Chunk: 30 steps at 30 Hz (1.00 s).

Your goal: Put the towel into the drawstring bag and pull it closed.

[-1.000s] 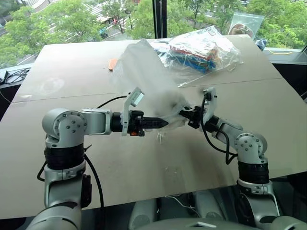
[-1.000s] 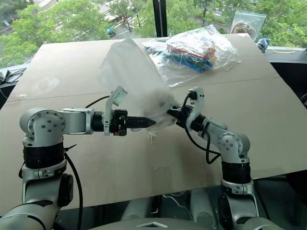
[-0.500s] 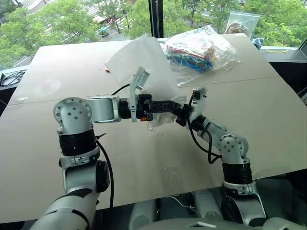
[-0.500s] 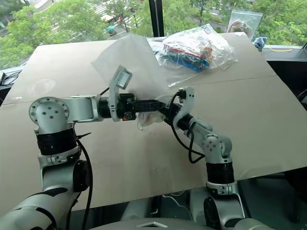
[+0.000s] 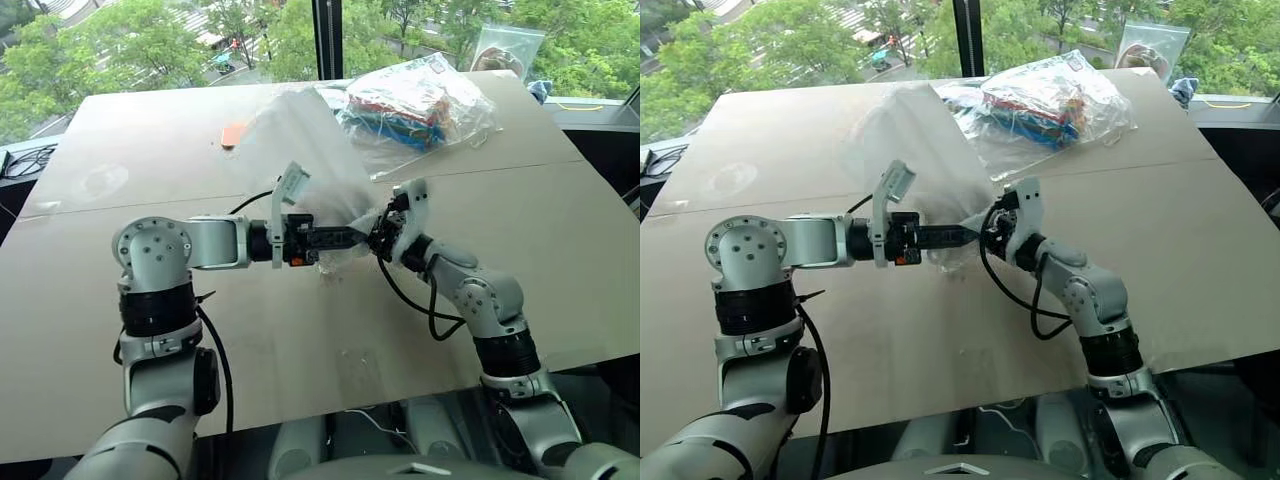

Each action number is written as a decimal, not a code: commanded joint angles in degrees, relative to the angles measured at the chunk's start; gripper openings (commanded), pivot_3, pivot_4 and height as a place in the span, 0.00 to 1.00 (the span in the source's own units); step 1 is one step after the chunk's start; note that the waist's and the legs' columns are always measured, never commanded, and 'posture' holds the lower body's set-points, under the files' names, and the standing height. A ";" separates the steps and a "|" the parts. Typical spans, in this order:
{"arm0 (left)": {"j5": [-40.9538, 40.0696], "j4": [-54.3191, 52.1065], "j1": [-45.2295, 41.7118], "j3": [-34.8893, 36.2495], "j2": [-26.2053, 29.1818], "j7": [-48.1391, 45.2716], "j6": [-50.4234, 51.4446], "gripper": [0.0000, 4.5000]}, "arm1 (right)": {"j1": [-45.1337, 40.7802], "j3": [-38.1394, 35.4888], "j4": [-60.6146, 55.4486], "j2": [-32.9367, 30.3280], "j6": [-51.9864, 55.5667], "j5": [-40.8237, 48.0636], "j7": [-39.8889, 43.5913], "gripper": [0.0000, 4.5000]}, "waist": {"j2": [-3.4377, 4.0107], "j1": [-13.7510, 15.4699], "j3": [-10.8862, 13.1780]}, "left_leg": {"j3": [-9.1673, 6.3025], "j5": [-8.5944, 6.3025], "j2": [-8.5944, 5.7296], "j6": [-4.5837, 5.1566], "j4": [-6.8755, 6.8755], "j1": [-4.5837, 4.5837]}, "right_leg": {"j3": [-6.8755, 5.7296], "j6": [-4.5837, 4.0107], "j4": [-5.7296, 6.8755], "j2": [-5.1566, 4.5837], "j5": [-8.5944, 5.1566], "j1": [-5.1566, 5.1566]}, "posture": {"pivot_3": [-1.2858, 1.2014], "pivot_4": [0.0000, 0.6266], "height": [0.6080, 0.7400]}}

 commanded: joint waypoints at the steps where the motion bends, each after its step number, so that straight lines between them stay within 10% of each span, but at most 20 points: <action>1: 2.63 0.46 -0.73 -1.60 1.47 -1.98 -3.96 0.00 | 2.03 -0.41 -8.21 -4.74 1.16 0.28 3.11 0.64 | 0.00 0.09 0.00 | 0.00 0.00 0.00 0.00 0.00 -0.02 | 0.00 0.00 -0.01 0.00 0.00 0.00 | 0.52 0.24 1.00; 6: 4.79 1.47 -1.33 -3.31 2.24 -4.13 -6.98 0.00 | 6.03 -0.40 -17.77 -12.45 4.96 -0.36 3.55 0.90 | -0.01 0.46 0.00 | 0.02 -0.02 -0.01 0.03 0.00 -0.03 | 0.01 0.01 -0.04 -0.04 -0.01 0.00 | 0.52 0.24 1.00; 15: 4.83 0.83 -1.61 -3.76 1.42 -5.49 -7.43 0.00 | 5.84 4.30 -14.58 -12.95 7.62 -3.66 2.14 0.90 | -0.06 0.38 -0.03 | 0.03 -0.02 0.00 0.04 0.01 0.01 | 0.00 0.00 -0.03 0.01 -0.02 0.01 | 0.52 0.24 1.00; 23: 4.54 -0.41 -1.29 -3.71 2.11 -5.46 -6.01 0.00 | -3.65 8.99 3.76 -3.24 -4.57 -11.75 4.32 0.07 | -0.05 0.14 -0.01 | 0.02 -0.01 0.01 0.02 0.02 0.01 | 0.01 0.00 0.00 0.05 0.00 0.01 | 0.52 0.24 1.00; 30: 6.16 -1.56 1.46 -4.06 3.78 -5.76 -7.45 0.00 | -1.36 5.95 -0.93 -2.72 -9.84 -9.06 10.05 0.01 | -0.06 0.44 -0.01 | -0.03 0.07 0.02 -0.14 -0.02 -0.04 | -0.02 0.02 -0.06 -0.04 0.00 0.00 | 0.52 0.24 1.00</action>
